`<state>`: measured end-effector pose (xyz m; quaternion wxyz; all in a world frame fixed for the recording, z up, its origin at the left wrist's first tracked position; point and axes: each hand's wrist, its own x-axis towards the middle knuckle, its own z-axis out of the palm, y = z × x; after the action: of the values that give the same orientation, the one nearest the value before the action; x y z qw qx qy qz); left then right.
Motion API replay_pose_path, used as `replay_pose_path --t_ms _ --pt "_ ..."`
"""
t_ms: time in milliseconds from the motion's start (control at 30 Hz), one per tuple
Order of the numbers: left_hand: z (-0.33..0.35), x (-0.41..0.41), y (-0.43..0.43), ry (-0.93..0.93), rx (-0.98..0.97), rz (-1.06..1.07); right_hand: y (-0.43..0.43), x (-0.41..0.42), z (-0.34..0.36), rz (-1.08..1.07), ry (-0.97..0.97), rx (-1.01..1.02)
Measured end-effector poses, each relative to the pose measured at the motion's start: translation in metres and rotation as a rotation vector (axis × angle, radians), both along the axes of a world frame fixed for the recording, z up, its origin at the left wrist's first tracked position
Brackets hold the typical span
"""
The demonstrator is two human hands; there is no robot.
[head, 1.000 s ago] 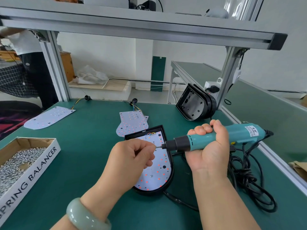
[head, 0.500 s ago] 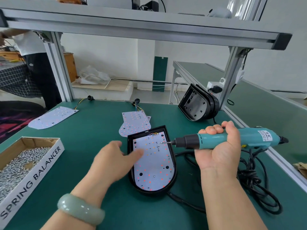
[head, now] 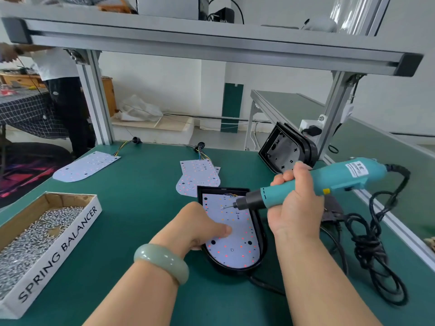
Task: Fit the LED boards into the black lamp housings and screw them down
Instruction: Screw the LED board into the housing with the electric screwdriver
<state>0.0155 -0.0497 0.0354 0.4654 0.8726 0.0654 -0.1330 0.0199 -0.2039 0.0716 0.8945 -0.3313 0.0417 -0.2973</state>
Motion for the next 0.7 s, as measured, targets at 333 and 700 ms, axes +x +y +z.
replay_pose_path --t_ms 333,700 --pt "-0.006 0.004 -0.002 -0.064 -0.006 -0.009 0.033 0.039 0.010 0.000 0.027 -0.186" --pt "-0.005 0.003 -0.003 -0.088 -0.011 -0.009 0.037 0.039 0.012 0.052 0.005 -0.290"
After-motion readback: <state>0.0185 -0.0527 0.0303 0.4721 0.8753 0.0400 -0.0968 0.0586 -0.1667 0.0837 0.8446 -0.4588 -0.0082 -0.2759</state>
